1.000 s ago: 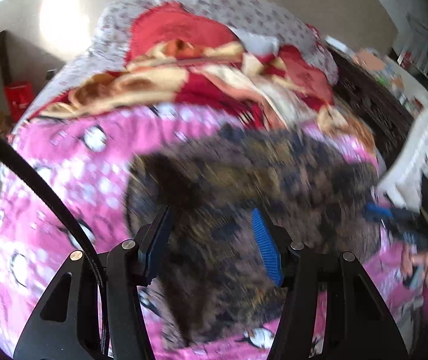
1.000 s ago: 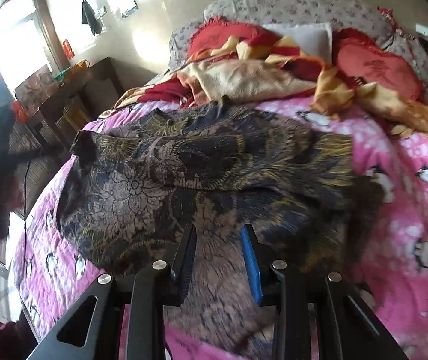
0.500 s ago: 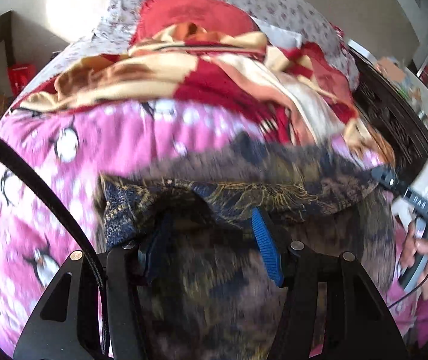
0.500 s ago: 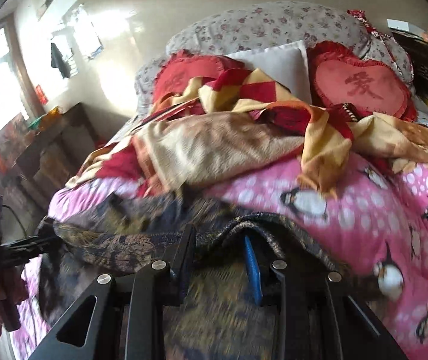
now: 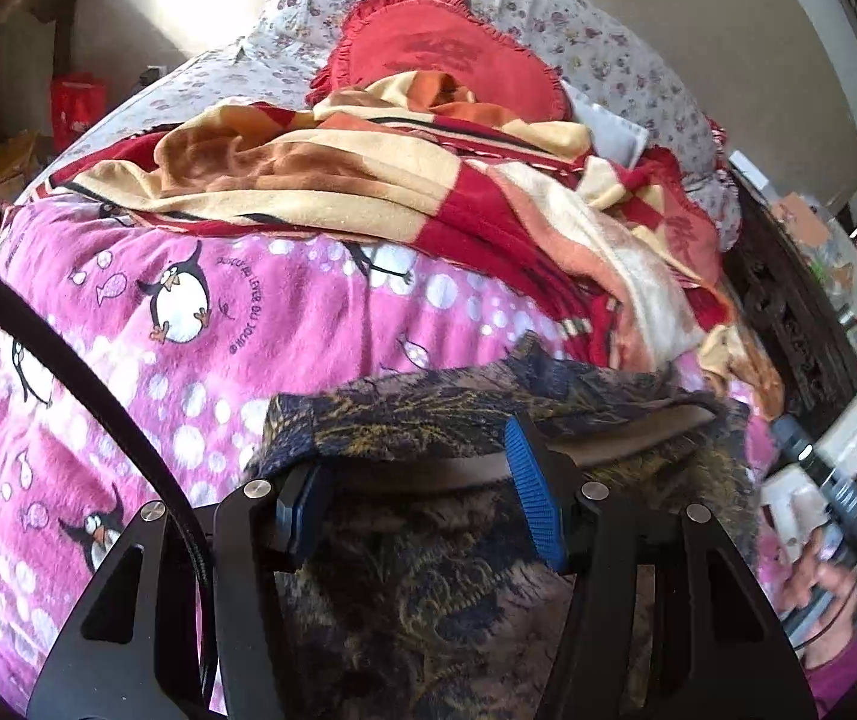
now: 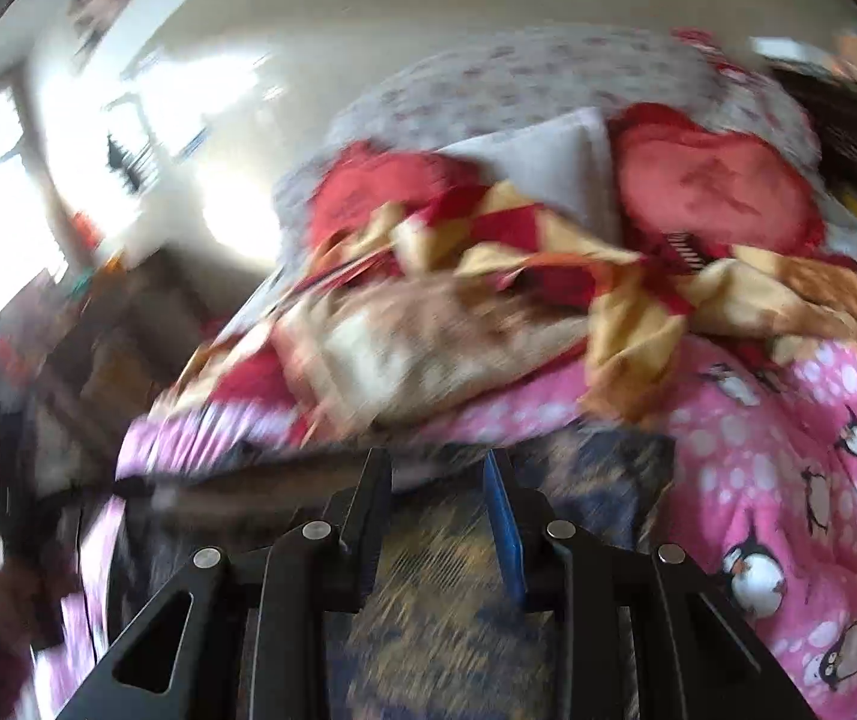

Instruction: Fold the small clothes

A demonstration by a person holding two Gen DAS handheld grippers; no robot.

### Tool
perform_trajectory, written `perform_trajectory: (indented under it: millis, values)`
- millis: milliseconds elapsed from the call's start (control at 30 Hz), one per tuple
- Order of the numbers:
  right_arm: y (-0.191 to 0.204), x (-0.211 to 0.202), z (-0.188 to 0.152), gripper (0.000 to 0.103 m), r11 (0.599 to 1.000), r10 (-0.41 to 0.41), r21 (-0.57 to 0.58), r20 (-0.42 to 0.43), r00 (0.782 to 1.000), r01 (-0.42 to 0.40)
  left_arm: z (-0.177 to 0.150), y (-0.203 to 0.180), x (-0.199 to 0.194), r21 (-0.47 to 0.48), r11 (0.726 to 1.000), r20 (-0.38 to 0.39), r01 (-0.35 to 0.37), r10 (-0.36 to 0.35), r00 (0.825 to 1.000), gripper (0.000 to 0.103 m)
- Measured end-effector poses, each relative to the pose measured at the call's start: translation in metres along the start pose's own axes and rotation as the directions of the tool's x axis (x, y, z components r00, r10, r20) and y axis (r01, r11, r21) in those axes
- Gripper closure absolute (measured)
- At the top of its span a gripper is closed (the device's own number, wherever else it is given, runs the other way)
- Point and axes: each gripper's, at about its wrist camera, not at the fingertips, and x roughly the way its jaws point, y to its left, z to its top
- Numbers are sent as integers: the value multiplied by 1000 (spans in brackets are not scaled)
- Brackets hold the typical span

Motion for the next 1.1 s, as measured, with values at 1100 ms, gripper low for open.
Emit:
perform_trajectory:
  millis: [1100]
  values:
    - [-9,18,-35,66,974,-184,-156,-118,976,165,-59,-25,-1,268,963,-79,-24,47,996,48]
